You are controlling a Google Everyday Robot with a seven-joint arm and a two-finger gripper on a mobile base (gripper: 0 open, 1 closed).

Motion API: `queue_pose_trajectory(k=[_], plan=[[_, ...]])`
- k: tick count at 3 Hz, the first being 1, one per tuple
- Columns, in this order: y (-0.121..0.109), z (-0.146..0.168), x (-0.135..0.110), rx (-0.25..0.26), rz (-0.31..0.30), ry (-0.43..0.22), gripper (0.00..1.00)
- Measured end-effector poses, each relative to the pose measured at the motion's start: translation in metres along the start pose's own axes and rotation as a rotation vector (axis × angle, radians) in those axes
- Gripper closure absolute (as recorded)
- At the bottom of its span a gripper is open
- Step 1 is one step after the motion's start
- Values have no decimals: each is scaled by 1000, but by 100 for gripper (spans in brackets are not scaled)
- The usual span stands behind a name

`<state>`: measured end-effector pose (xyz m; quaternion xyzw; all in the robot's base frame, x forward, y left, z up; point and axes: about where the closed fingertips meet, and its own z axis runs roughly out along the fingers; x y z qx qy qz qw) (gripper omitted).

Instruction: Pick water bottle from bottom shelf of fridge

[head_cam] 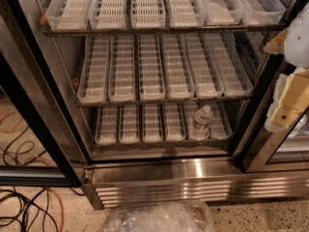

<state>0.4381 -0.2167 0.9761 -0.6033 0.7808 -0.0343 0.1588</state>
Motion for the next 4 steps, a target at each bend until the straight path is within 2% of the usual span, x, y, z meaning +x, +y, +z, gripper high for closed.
queue_pose_trajectory(k=[1,2,3,4], plan=[[0,0,0,0,0,0,0],[1,0,-1,12,11,-46,0],[7,5,-2,24,53,-137,0],[18,14,-11,51,136,-274,0]])
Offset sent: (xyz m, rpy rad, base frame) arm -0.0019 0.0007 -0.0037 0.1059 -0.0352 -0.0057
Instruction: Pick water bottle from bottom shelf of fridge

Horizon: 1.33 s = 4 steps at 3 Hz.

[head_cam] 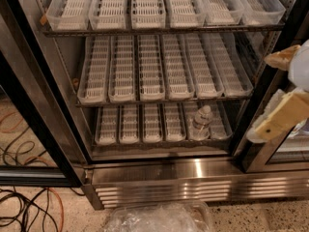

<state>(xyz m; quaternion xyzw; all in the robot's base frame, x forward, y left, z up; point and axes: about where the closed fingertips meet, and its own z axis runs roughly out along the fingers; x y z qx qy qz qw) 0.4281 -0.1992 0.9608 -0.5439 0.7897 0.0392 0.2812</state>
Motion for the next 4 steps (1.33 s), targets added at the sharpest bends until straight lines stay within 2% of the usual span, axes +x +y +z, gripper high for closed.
queue_pose_trajectory(k=[2,3,4], plan=[[31,32,-6,102,158,-270,0],[40,50,-14,167,218,-367,0],[46,73,-23,193,267,-453,0]])
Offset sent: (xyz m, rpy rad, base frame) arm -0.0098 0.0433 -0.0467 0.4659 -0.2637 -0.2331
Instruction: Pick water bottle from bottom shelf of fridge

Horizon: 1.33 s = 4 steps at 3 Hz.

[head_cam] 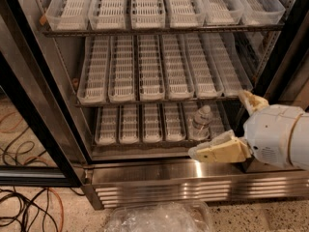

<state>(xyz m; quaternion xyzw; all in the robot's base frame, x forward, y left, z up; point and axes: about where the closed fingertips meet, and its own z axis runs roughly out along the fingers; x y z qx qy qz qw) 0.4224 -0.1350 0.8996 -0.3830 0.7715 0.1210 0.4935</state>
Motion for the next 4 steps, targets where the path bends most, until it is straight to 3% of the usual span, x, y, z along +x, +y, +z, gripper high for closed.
queue_pose_trajectory(k=[1,2,3,4], plan=[[4,5,-10,4,16,-46,0],[3,4,-10,4,18,-46,0],[-2,6,-2,55,36,-54,0],[-9,13,18,153,56,-63,0]])
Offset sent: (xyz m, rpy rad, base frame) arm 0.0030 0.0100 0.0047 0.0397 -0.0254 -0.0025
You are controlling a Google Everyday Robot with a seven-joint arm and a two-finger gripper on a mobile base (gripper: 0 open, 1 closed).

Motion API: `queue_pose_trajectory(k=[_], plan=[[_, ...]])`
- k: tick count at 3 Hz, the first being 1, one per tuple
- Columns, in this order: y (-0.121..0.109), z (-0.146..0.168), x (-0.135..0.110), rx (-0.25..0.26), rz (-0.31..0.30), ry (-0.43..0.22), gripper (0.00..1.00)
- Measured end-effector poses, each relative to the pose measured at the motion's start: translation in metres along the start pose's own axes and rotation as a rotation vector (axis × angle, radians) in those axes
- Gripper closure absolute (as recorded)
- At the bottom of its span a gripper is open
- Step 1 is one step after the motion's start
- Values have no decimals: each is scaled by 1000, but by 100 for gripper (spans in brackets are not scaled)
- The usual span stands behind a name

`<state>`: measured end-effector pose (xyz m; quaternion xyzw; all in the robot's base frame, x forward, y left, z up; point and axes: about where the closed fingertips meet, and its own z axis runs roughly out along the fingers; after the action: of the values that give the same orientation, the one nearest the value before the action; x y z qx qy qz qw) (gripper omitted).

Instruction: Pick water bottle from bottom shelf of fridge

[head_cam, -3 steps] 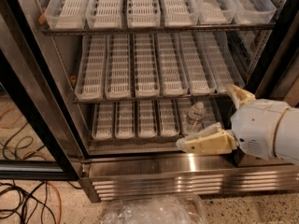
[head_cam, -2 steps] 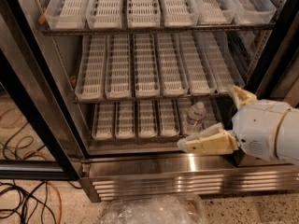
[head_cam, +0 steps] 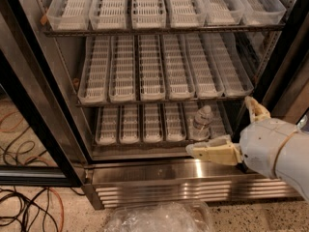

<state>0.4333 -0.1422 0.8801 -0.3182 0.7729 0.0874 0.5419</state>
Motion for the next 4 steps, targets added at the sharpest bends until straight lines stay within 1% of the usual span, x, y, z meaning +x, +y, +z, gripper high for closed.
queue_pose_trajectory(k=[1,2,3,4], plan=[[-10,6,17,100,13,-15,0],[-31,10,44,193,78,-48,0],[-42,14,104,315,51,-70,0],[-32,28,91,285,84,-132,0]])
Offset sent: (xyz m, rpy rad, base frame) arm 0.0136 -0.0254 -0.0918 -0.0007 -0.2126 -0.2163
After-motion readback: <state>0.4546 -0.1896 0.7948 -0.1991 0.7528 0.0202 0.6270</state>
